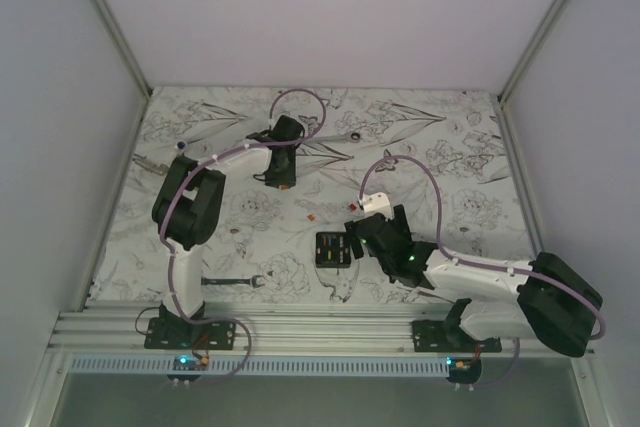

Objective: Snap on the fuse box
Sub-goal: Pick up the fuse from the center of the board.

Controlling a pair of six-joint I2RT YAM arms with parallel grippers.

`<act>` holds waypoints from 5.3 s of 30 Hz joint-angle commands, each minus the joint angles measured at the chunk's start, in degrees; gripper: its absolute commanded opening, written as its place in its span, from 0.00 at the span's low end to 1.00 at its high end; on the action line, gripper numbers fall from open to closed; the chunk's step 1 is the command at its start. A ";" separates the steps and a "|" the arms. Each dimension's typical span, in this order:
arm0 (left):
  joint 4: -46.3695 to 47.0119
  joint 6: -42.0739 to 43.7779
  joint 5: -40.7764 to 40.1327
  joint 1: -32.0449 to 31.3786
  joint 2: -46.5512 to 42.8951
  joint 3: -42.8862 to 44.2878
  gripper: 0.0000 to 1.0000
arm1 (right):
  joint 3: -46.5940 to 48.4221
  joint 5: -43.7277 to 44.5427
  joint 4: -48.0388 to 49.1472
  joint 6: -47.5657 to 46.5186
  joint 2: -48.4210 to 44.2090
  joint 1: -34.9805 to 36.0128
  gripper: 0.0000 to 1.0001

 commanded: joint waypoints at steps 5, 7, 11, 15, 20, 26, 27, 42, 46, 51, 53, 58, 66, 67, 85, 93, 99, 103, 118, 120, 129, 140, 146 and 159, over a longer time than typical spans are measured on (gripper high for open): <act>-2.72 -3.86 -2.50 -0.83 2.48 -0.93 0.35 | 1.17 1.27 -0.18 0.41 -1.11 -0.38 1.00; -2.92 -4.86 -2.52 -0.79 2.72 -0.95 0.34 | 1.07 1.27 -0.19 0.41 -1.24 -0.38 1.00; -3.64 -7.36 -3.21 -0.95 3.01 -1.13 0.31 | 0.97 1.15 -0.32 0.46 -1.51 -0.38 1.00; -5.31 -7.93 -5.76 -2.03 3.38 -0.75 0.31 | 0.83 1.10 -0.30 0.41 -1.84 -0.38 1.00; -7.29 -8.18 -7.89 -2.80 4.24 -0.08 0.32 | 0.89 0.85 -0.26 0.46 -1.93 -0.38 1.00; -7.62 -8.58 -6.80 -2.72 5.11 0.25 0.32 | 0.82 0.58 -0.35 0.52 -2.47 -0.38 1.00; -7.67 -8.69 -6.51 -2.67 5.20 0.35 0.32 | 0.75 0.58 -0.41 0.51 -2.63 -0.38 1.00; -7.87 -16.08 -3.79 -2.63 2.54 -1.20 0.21 | -0.41 -1.95 1.37 0.50 -5.75 -0.37 1.00; -7.88 -21.13 -2.73 -2.71 -1.26 -3.51 0.20 | -1.29 -3.81 3.45 1.23 -7.75 -0.37 1.00; -7.74 -28.02 -1.48 -2.80 -7.66 -8.05 0.18 | -2.59 -8.56 10.41 3.23 -8.01 -0.29 1.00; -7.61 -30.37 -0.62 -3.02 -10.22 -9.78 0.18 | -2.61 -10.85 14.03 3.91 -7.01 -0.29 1.00; -6.26 -36.31 1.96 -3.60 -17.63 -15.11 0.18 | -2.65 -14.40 24.86 5.10 -2.44 0.12 0.99; -1.34 -46.63 3.19 -6.88 -31.51 -23.22 0.18 | -1.93 -17.17 41.07 6.18 4.23 1.89 0.86; -0.69 -47.55 3.40 -7.19 -32.95 -24.28 0.18 | -2.05 -17.62 43.10 6.43 4.77 1.94 0.82; 5.29 -60.80 -0.43 -14.27 -49.15 -33.20 0.18 | -2.08 -19.98 59.26 8.42 10.96 4.17 0.53; 5.62 -61.79 -1.41 -16.37 -49.56 -32.86 0.18 | -1.92 -19.65 61.36 8.55 11.43 4.38 0.48; 5.74 -62.50 -1.81 -17.07 -50.25 -32.93 0.18 | -1.34 -18.90 62.02 9.32 12.59 4.39 0.44; 5.83 -63.02 -2.39 -17.76 -50.88 -33.03 0.19 | -1.22 -18.57 63.04 10.01 13.89 4.41 0.42; 6.60 -64.60 -2.89 -19.93 -51.44 -33.87 0.19 | -0.50 -17.66 65.52 10.15 15.13 4.42 0.15; 6.72 -64.75 -2.83 -20.10 -51.46 -34.00 0.20 | -0.52 -17.75 65.40 9.99 15.04 4.44 0.06; 6.79 -64.51 -4.31 -20.21 -52.32 -35.65 0.37 | -0.73 -17.80 59.70 7.67 12.44 4.37 0.00; 3.68 -51.01 -11.81 -19.58 -60.91 -41.28 0.61 | 2.08 -19.96 25.10 6.57 -0.37 1.00 0.00; 2.93 -43.71 -6.29 -19.15 -57.49 -42.00 0.61 | 6.72 -26.80 5.32 6.24 -5.32 -3.89 0.00; 3.02 -39.56 0.46 -19.53 -45.42 -42.87 0.52 | 17.34 -37.94 -15.95 4.77 -0.84 -7.64 0.00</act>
